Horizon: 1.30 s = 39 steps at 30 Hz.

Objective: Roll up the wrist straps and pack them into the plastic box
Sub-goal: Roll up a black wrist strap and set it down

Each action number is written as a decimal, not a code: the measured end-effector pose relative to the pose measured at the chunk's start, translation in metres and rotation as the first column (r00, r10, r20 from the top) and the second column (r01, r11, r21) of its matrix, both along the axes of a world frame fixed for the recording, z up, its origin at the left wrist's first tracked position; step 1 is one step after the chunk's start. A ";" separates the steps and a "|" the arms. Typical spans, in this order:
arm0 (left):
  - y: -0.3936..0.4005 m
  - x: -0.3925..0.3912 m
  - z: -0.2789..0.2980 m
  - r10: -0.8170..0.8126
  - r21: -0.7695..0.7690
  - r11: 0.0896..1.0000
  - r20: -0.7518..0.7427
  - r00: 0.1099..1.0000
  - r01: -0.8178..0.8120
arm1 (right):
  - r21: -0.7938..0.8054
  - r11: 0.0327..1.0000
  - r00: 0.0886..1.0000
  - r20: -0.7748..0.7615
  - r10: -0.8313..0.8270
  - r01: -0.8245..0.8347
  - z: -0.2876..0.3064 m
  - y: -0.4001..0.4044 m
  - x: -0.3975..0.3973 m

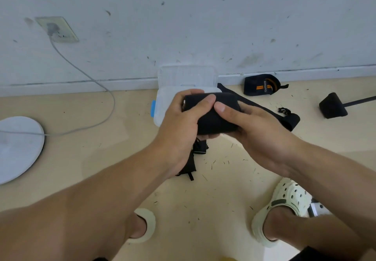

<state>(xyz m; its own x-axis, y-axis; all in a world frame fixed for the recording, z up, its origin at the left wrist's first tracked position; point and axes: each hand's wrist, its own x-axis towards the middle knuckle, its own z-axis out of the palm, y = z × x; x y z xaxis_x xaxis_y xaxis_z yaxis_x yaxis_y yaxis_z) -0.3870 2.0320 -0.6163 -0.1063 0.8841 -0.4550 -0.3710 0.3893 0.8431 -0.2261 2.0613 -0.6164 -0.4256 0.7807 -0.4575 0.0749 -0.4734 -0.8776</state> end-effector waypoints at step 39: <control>-0.036 -0.003 -0.082 -0.417 -0.273 0.903 -0.368 0.831 0.332 | -0.259 0.965 0.993 0.104 0.062 -0.034 -0.065 -0.026 0.001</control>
